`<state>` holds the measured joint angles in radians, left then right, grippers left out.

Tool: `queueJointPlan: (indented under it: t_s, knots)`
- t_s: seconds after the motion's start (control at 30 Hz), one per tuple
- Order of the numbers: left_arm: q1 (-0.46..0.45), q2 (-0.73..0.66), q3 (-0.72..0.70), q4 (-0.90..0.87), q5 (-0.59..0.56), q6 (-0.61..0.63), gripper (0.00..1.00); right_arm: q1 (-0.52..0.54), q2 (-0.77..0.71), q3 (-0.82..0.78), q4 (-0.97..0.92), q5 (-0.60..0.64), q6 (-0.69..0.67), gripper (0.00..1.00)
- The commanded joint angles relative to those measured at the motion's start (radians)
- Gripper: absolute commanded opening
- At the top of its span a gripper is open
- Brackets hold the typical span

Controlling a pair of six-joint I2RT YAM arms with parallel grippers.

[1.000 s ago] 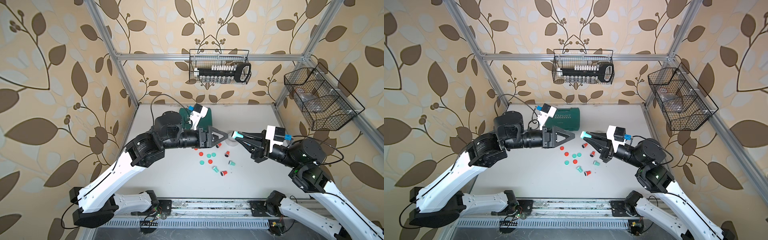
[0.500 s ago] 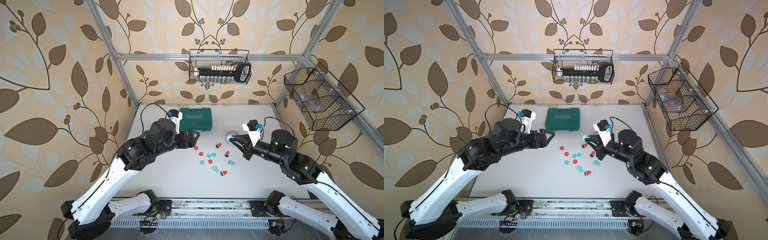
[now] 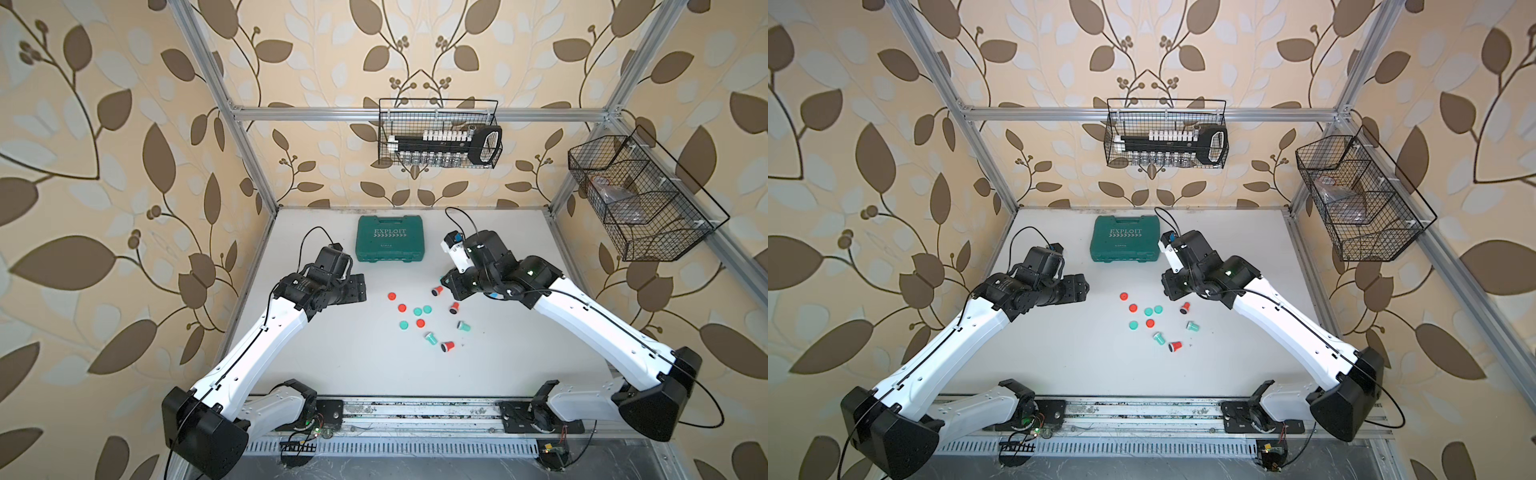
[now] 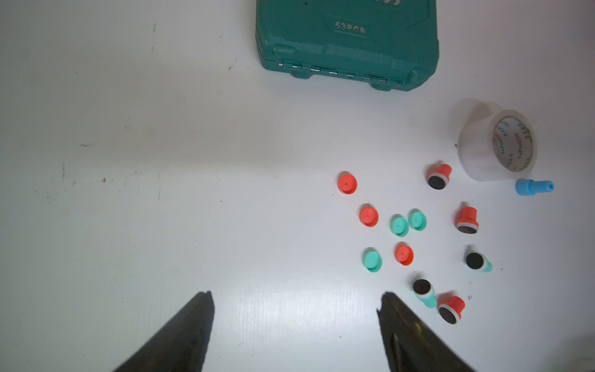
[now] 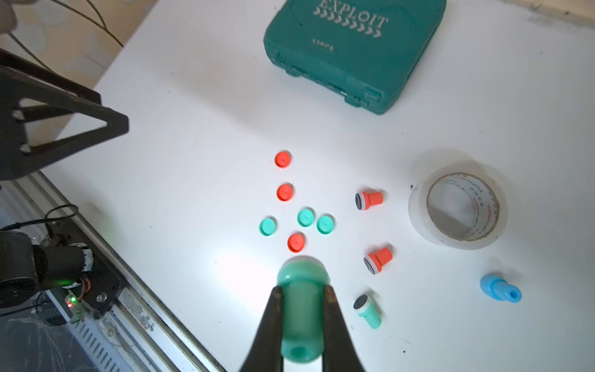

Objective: Close the stamp cap
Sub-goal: Close the cover of the stamp.

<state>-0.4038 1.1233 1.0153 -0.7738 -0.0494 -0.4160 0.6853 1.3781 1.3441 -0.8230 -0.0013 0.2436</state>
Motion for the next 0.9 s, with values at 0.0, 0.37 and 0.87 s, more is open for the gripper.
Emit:
queueJointPlan:
  t_s: [0.0,0.37,0.87]
  knots:
    - [0.017,0.030,-0.024,0.062,-0.037,0.051,0.82,0.006,0.079,0.048,-0.064,0.023,0.008,0.00]
    - [0.045,0.107,0.036,0.015,-0.056,0.105,0.80,0.040,0.400,0.159,-0.086,0.040,0.002,0.00]
    - [0.100,0.115,0.039,0.015,-0.016,0.102,0.79,0.041,0.621,0.243,-0.125,0.080,-0.007,0.00]
